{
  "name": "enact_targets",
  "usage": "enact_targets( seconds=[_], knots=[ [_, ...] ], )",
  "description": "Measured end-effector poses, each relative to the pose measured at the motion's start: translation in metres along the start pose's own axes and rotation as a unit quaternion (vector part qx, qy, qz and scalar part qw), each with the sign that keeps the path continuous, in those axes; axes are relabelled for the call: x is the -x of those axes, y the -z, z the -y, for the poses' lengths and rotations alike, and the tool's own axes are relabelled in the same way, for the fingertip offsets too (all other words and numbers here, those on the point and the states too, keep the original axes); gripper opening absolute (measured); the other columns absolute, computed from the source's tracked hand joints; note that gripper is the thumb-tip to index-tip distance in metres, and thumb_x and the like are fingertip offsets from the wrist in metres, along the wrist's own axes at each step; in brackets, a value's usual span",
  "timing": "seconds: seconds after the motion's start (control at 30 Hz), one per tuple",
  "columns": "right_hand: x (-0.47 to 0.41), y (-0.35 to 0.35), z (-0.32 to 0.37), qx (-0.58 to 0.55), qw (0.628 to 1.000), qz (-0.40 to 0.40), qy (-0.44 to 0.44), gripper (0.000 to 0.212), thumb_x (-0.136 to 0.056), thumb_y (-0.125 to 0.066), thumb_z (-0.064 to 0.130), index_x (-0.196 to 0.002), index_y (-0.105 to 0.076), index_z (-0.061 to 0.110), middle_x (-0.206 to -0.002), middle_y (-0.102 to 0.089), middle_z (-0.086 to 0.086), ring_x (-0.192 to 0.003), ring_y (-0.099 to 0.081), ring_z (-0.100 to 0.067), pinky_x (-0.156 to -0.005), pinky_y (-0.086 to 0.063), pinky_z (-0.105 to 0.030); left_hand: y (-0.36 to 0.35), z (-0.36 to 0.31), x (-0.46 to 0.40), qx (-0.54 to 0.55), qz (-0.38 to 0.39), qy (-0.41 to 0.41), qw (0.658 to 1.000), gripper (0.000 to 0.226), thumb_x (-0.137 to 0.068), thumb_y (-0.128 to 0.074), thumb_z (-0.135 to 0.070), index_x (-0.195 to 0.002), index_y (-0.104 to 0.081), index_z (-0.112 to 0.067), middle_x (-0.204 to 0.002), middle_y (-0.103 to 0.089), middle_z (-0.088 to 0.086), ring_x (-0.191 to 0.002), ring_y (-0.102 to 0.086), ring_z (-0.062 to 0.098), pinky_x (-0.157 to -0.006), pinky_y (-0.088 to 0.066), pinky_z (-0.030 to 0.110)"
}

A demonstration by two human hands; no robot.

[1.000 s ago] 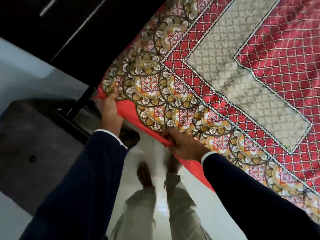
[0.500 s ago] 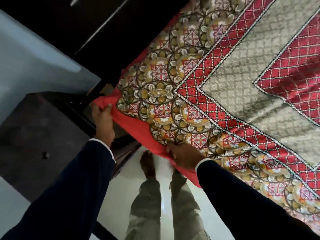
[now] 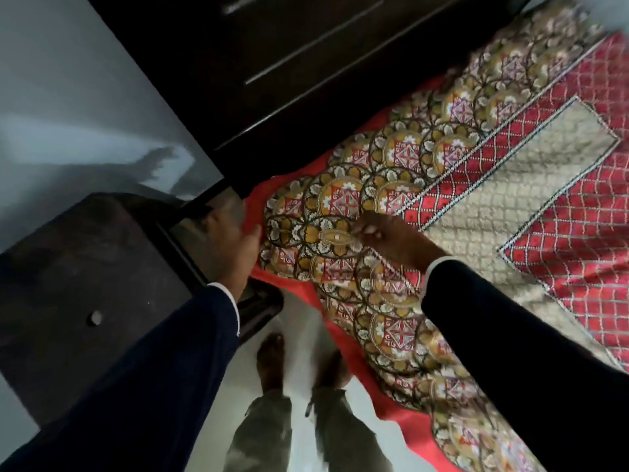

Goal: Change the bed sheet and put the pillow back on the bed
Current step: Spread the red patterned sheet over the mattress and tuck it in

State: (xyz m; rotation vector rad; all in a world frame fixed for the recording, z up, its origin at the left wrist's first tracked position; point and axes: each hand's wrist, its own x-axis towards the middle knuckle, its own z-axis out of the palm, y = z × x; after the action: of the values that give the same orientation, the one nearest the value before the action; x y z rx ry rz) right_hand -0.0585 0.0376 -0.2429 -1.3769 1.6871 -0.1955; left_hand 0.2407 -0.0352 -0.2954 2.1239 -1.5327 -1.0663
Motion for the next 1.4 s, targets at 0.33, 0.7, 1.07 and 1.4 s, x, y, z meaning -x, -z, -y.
enact_targets(
  seconds=[0.33, 0.7, 1.07, 1.4],
  knots=[
    [-0.128, 0.095, -0.011, 0.192, 0.973, -0.127, 0.020, 0.051, -0.097, -0.059, 0.019, -0.143, -0.037, 0.023, -0.097, -0.069, -0.010, -0.072, -0.064, -0.025, -0.065, -0.056, -0.036, -0.040, -0.050, -0.032, -0.148, 0.110, -0.195, 0.963, 0.039, -0.098, -0.059, -0.038, -0.133, -0.056, -0.021, -0.131, -0.051, 0.009, -0.111, -0.058, 0.029, -0.089, -0.053, 0.046],
    [-0.160, 0.120, -0.019, 0.201, 0.965, -0.157, 0.058, 0.027, -0.095, -0.058, 0.015, -0.120, -0.047, 0.018, -0.085, -0.057, 0.000, -0.072, -0.060, -0.023, -0.058, -0.042, -0.031, -0.052, -0.094, -0.030, -0.270, 0.004, -0.173, 0.947, 0.014, -0.093, -0.059, -0.020, -0.102, -0.048, -0.022, -0.086, -0.060, -0.002, -0.075, -0.065, 0.025, -0.057, -0.035, 0.026],
    [-0.178, 0.123, -0.031, 0.133, 0.974, -0.176, 0.047, 0.037, -0.096, -0.055, 0.017, -0.131, -0.042, 0.016, -0.100, -0.062, -0.006, -0.087, -0.059, -0.024, -0.074, -0.053, -0.042, -0.079, -0.117, -0.046, -0.262, -0.002, -0.109, 0.959, 0.017, -0.102, -0.046, -0.027, -0.114, -0.049, -0.015, -0.102, -0.067, 0.016, -0.095, -0.065, 0.040, -0.072, -0.041, 0.040],
    [-0.110, 0.152, -0.116, -0.109, 0.957, -0.267, 0.037, 0.039, -0.084, -0.054, 0.011, -0.121, -0.053, 0.020, -0.124, -0.053, -0.009, -0.106, -0.061, -0.023, -0.087, -0.059, -0.044, -0.096, -0.120, -0.021, -0.332, 0.073, -0.329, 0.881, 0.063, -0.090, -0.057, -0.021, -0.149, -0.037, -0.016, -0.155, -0.035, 0.010, -0.138, -0.039, 0.030, -0.108, -0.038, 0.052]
  ],
)
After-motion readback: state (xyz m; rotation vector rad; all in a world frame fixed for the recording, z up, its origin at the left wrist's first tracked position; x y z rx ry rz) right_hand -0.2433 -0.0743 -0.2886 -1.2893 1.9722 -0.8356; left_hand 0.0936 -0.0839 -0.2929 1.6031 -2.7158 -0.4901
